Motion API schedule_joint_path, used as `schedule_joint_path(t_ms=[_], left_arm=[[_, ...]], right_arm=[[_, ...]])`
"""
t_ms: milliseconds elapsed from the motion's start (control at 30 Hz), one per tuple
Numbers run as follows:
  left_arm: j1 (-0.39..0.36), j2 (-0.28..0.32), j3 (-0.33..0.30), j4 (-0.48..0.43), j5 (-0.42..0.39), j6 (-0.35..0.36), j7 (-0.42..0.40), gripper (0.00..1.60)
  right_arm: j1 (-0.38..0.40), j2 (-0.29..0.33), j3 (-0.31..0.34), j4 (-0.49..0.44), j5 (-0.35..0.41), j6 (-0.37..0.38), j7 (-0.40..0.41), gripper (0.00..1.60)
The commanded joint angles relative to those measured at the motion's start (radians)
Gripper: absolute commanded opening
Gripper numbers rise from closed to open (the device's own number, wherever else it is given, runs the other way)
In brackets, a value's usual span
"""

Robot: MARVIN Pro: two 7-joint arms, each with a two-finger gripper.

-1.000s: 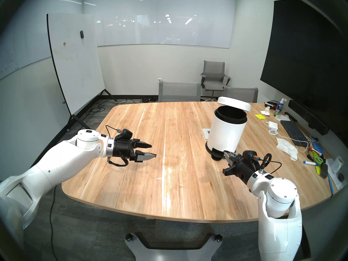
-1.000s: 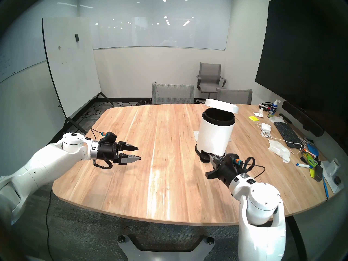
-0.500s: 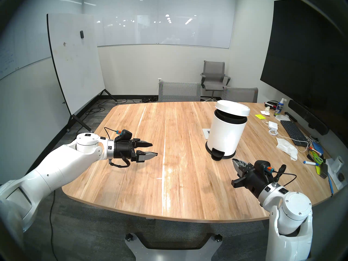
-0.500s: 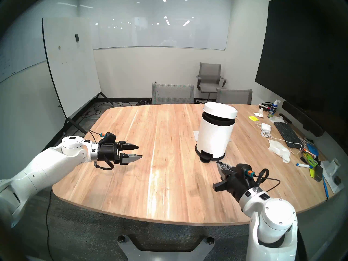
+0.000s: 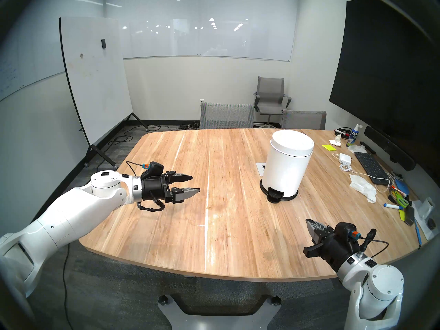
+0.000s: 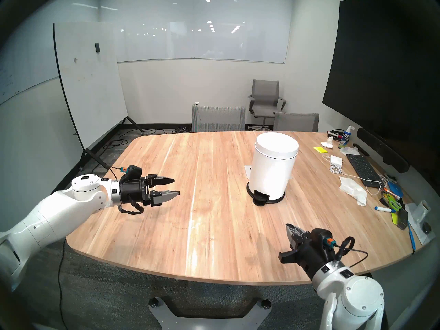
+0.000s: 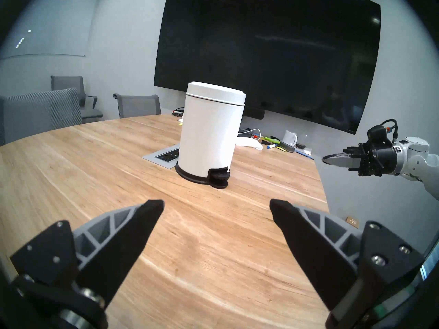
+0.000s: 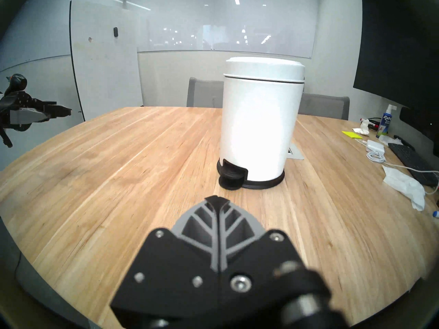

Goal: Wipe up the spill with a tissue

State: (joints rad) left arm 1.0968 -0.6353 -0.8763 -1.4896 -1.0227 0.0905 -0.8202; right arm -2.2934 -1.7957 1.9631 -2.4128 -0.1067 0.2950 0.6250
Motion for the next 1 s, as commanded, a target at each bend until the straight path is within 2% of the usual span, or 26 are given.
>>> schedule_joint_path(t_ms=[0,200,333,967], left_arm=[[0.098,0.071,-0.055,-0.12,-0.063,-0.056,0.088,1.6],[0.147,0.11,-0.075,-0.179,-0.089,-0.083,0.15,1.6],[0.161,0.122,-0.079,-0.196,-0.097,-0.092,0.168,1.6],[0.177,0.13,-0.076,-0.227,-0.096,-0.111,0.215,1.6]], right_arm=[[-0.056,-0.052,-0.039,-0.01,0.004,-0.121,-0.079,0.0],[-0.005,-0.032,-0.054,0.054,-0.001,-0.208,-0.148,0.0],[0.027,-0.023,-0.05,0.078,0.0,-0.227,-0.167,0.0],[0.023,-0.013,-0.038,0.057,0.045,-0.267,-0.149,0.0]])
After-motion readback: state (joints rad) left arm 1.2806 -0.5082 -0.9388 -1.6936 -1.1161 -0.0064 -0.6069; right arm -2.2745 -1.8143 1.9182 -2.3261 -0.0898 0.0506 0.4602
